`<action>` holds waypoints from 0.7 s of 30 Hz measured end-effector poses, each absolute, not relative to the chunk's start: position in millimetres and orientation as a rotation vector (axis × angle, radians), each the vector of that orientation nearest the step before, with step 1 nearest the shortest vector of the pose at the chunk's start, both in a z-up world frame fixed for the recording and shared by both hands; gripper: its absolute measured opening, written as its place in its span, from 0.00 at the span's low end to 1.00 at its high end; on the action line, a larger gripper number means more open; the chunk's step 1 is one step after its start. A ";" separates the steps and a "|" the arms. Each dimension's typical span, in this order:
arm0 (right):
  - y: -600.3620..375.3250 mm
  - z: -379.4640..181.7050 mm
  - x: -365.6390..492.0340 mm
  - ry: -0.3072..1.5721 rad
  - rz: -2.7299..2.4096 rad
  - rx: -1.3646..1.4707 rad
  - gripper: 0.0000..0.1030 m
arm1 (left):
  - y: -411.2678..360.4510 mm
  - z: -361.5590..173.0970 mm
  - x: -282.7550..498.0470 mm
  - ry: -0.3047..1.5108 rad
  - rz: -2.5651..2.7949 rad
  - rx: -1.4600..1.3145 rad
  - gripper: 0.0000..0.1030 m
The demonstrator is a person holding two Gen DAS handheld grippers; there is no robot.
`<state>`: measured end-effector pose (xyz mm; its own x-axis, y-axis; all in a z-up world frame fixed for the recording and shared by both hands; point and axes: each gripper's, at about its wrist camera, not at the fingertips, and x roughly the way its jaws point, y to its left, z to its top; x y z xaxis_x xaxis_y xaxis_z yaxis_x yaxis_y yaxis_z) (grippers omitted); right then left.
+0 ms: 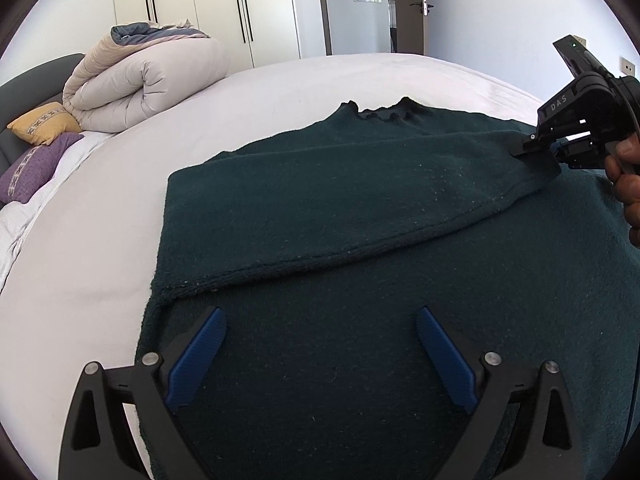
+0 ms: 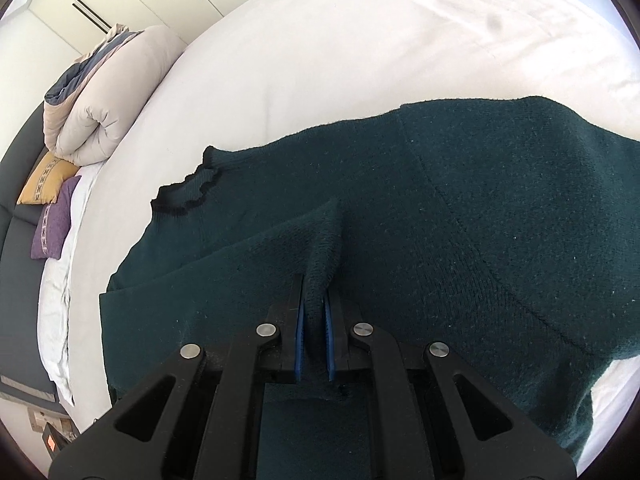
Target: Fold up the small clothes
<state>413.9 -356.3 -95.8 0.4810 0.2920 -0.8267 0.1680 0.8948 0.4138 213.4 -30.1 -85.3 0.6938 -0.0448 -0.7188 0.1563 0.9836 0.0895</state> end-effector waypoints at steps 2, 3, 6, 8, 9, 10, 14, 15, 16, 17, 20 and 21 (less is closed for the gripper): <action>-364.4 -92.4 402.0 1.077 0.077 0.474 0.07 | -29.8 -85.8 213.6 0.797 -0.114 0.146 0.96; -366.0 -90.3 400.7 1.075 0.075 0.469 0.07 | -29.9 -85.8 213.8 0.798 -0.113 0.146 0.96; -365.2 -89.4 399.1 1.073 0.068 0.464 0.07 | -28.8 -86.3 214.1 0.799 -0.115 0.145 0.97; -365.7 -89.7 398.8 1.066 0.064 0.462 0.07 | -28.8 -86.5 214.1 0.799 -0.114 0.146 0.97; -366.4 -88.4 398.2 1.063 0.062 0.456 0.07 | -28.6 -86.4 213.8 0.799 -0.114 0.146 0.97; -365.4 -87.5 398.3 1.060 0.056 0.447 0.07 | -28.3 -86.3 214.0 0.797 -0.114 0.146 0.97; -365.7 -84.4 395.1 1.058 0.046 0.429 0.07 | -27.8 -86.7 213.6 0.798 -0.115 0.145 0.97; -365.7 -84.1 394.6 1.057 0.044 0.427 0.07 | -27.3 -86.8 213.2 0.799 -0.116 0.144 0.97; -366.0 -84.5 394.3 1.058 0.044 0.429 0.07 | -27.0 -87.0 213.1 0.800 -0.116 0.144 0.97; -366.7 -84.7 393.9 1.056 0.042 0.430 0.07 | -26.8 -87.0 213.0 0.800 -0.117 0.143 0.97; -371.7 -86.1 391.5 1.051 0.037 0.432 0.07 | -26.9 -87.0 212.9 0.800 -0.116 0.144 0.97; -372.2 -87.8 391.1 1.051 0.038 0.428 0.07 | -26.8 -87.2 212.8 0.801 -0.116 0.144 0.98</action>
<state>391.1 -372.2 -87.8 0.5036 0.2323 -0.8321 0.1716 0.9171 0.3599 212.8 -26.8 -87.2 0.6904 -0.0492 -0.7218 0.1578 0.9839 0.0839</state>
